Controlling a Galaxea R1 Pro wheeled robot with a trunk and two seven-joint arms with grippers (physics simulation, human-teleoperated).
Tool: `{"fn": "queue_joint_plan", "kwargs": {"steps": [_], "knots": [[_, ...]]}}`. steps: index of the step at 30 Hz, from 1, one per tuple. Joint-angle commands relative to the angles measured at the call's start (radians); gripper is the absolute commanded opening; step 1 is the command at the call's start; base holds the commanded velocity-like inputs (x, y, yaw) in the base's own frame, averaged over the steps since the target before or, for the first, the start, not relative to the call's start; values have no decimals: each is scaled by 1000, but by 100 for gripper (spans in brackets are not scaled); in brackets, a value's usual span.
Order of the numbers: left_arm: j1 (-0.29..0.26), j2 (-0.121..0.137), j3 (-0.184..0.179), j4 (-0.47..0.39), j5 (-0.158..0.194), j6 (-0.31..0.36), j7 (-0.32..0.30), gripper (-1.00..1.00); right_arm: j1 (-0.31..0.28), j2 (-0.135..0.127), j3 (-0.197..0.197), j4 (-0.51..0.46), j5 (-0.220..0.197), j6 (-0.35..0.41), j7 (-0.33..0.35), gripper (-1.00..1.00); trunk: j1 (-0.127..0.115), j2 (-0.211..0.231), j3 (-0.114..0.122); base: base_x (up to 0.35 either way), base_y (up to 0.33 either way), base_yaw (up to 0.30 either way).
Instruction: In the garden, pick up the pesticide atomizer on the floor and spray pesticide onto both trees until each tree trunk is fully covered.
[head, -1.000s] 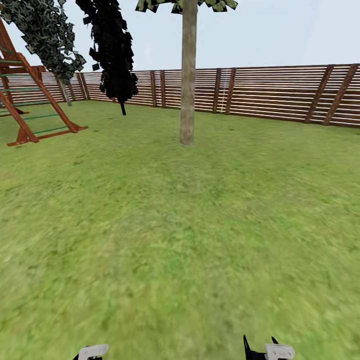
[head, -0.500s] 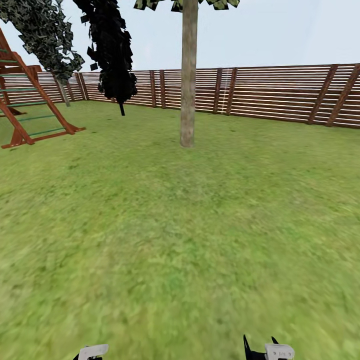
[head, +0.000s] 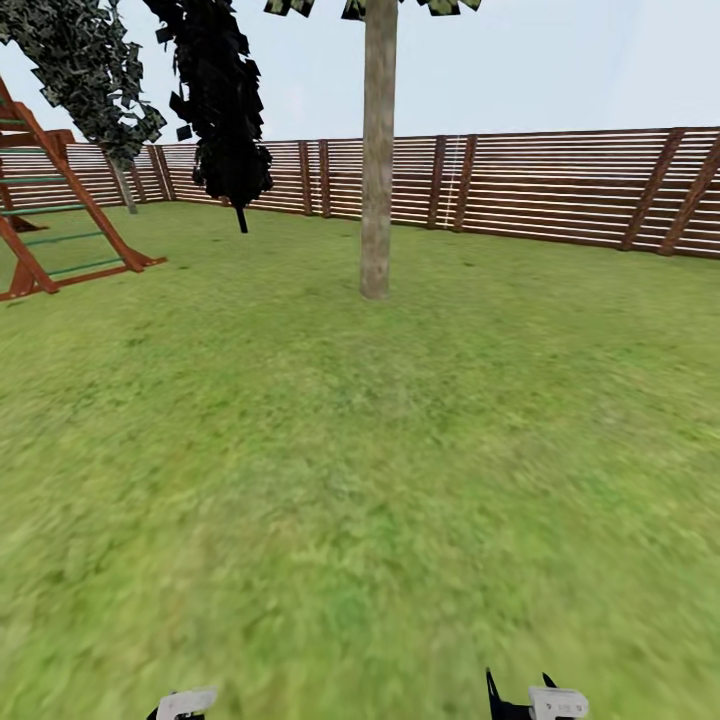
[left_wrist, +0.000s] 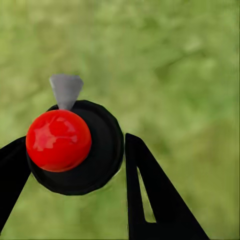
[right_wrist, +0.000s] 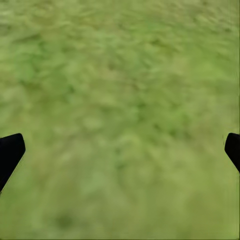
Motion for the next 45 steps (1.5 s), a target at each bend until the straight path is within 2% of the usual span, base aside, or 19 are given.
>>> {"fn": "queue_joint_plan", "kwargs": {"steps": [1, 45], "knots": [[0, 0, 0, 0, 0, 0, 0, -100, 0, 0, -1, 0, 0, 0, 0, 100, 0, 0, 0, 339, 0, 0], [0, 0, 0, 0, -1, 0, 0, -100, 0, -2, -1, 0, 1, 0, -1, 100, 0, 0, 0, 339, 0, 0]]}}
